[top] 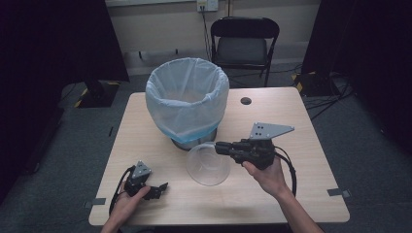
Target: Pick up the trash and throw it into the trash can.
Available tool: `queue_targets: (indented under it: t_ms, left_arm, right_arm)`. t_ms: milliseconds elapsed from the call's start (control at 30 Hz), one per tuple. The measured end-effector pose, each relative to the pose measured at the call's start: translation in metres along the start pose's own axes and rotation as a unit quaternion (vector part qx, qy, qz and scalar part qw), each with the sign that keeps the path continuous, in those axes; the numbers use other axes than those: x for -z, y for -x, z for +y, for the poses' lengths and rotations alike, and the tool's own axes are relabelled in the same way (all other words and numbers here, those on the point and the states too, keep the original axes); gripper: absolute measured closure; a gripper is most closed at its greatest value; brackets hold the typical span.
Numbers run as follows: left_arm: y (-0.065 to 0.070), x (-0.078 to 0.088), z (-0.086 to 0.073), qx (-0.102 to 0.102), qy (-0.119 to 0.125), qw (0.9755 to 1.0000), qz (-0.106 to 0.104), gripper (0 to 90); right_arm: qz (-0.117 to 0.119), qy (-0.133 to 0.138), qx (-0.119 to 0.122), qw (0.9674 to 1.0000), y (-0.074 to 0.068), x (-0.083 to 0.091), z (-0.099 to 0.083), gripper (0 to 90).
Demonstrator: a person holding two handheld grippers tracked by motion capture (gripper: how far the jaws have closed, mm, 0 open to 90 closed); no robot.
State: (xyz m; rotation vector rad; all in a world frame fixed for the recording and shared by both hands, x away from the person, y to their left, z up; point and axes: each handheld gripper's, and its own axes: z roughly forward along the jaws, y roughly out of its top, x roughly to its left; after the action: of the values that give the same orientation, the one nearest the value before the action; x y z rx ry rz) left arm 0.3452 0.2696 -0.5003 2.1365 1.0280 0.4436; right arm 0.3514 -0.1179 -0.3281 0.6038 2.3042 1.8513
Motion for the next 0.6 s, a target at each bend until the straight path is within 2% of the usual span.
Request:
queue_targets:
  t_ms: [300, 400, 433, 600]
  left_arm:
    - [0.0, 0.0, 0.0, 0.0, 0.0, 1.0, 0.0, 8.9]
    - [0.0, 0.0, 0.0, 0.0, 0.0, 1.0, 0.0, 8.9]
    - [0.0, 0.0, 0.0, 0.0, 0.0, 1.0, 0.0, 8.9]
    - [0.0, 0.0, 0.0, 0.0, 0.0, 1.0, 0.0, 8.9]
  right_arm:
    - [0.003, 0.035, 0.021, 0.9991, -0.006, 0.011, 0.027, 83.9]
    - [0.004, 0.043, 0.023, 0.9988, -0.005, 0.012, 0.031, 83.9]
    - [-0.003, 0.054, 0.031, 0.9981, -0.006, 0.013, 0.037, 84.0]
    - [0.001, 0.068, 0.037, 0.997, -0.006, 0.014, 0.048, 84.0]
